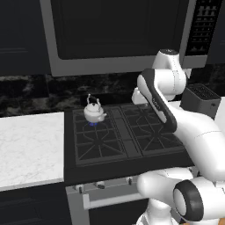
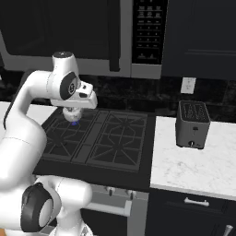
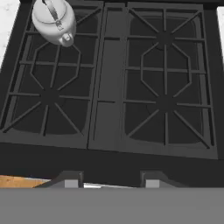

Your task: Turn off the rear left burner of the stove.

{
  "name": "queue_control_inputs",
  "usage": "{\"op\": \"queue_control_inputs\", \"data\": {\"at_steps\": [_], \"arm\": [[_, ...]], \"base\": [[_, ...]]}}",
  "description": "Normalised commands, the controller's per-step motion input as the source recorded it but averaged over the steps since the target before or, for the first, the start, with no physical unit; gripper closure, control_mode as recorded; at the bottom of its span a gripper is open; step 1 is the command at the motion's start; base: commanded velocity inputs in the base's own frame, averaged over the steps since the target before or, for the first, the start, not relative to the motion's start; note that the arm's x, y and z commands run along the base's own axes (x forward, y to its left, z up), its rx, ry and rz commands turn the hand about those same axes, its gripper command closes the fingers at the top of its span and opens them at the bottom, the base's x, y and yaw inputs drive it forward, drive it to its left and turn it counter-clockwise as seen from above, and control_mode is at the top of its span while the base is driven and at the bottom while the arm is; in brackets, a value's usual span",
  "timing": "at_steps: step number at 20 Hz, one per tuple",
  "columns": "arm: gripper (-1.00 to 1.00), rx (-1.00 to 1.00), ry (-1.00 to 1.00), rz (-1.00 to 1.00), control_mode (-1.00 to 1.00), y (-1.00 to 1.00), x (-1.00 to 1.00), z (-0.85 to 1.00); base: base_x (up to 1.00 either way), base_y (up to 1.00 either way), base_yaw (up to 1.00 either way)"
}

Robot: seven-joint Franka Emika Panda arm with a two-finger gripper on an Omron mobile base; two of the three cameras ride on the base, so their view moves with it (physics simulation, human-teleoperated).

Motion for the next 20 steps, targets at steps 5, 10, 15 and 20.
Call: {"op": "queue_control_inputs", "data": {"at_steps": [5, 10, 15, 20], "arm": [[-1.0, -0.05, -0.04, 0.01, -1.0, 0.26, -0.38, -0.01], [-1.0, -0.14, 0.0, 0.09, -1.0, 0.84, -0.76, -0.22], [-1.0, -0.08, -0.13, 0.05, -1.0, 0.58, -0.96, -0.02], [-1.0, -0.22, -0.09, 0.08, -1.0, 0.99, -0.94, -0.31]], "base": [[0.0, 0.0, 0.0], [0.0, 0.0, 0.0], [0.0, 0.0, 0.0], [0.0, 0.0, 0.0]]}}
